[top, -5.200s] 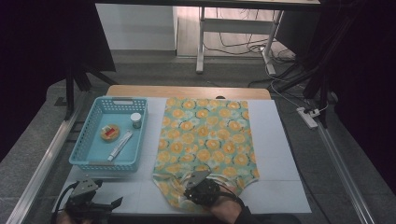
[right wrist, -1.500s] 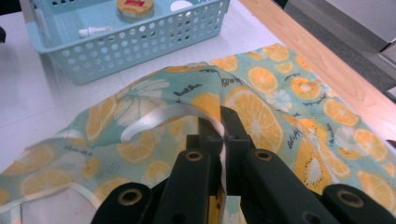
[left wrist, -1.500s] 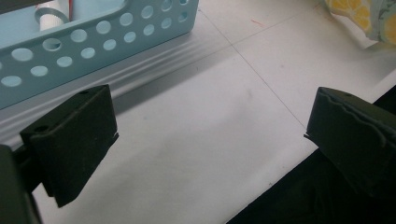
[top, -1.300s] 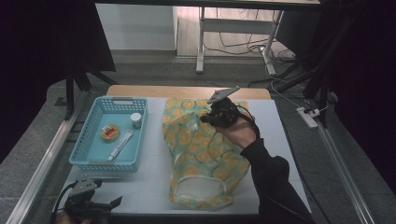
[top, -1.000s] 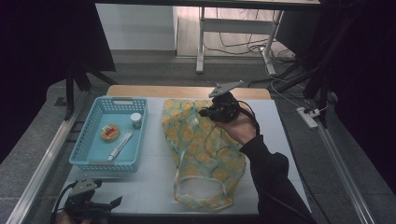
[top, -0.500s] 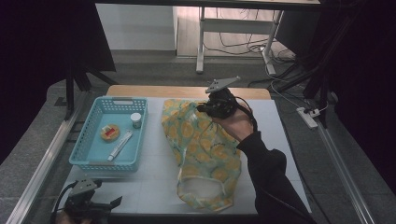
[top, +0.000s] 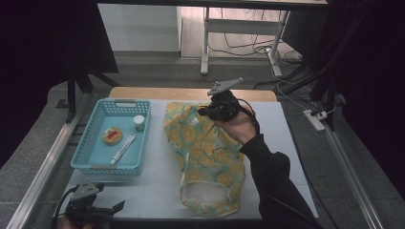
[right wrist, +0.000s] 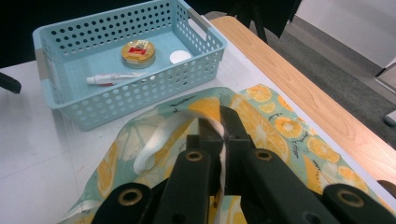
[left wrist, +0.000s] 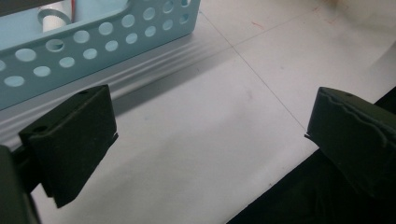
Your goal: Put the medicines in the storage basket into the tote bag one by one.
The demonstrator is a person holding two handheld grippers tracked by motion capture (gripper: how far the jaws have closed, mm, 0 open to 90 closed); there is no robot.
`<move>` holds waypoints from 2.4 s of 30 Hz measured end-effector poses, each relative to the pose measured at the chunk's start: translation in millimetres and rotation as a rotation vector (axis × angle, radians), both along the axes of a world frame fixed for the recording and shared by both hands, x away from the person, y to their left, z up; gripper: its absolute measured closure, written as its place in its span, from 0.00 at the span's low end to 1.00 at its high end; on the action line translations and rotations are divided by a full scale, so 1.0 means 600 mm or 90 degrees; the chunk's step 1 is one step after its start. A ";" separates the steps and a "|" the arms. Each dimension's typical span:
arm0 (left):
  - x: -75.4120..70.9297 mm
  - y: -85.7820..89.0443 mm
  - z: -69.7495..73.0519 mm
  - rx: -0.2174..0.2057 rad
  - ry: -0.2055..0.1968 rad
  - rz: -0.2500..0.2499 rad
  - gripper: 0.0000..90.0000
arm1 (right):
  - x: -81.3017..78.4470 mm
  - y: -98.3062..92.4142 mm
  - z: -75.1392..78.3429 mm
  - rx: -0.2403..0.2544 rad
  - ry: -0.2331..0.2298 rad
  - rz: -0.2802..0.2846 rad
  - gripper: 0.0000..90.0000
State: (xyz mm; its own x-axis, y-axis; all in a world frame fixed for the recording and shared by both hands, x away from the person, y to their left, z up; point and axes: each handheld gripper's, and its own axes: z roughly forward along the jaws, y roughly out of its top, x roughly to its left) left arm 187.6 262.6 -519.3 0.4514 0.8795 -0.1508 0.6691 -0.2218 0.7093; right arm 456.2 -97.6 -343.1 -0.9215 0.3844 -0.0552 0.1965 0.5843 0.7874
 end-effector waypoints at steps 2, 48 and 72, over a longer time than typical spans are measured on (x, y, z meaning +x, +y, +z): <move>0.000 0.001 0.000 0.000 0.002 0.010 0.00 | 0.000 0.000 0.000 0.002 0.001 0.001 1.00; 0.045 0.028 0.064 -0.017 -0.018 0.013 0.00 | 0.003 -0.009 -0.007 0.024 0.023 0.009 1.00; 0.131 0.036 0.088 -0.020 -0.031 -0.009 0.00 | 0.002 -0.007 -0.007 0.025 0.027 0.015 1.00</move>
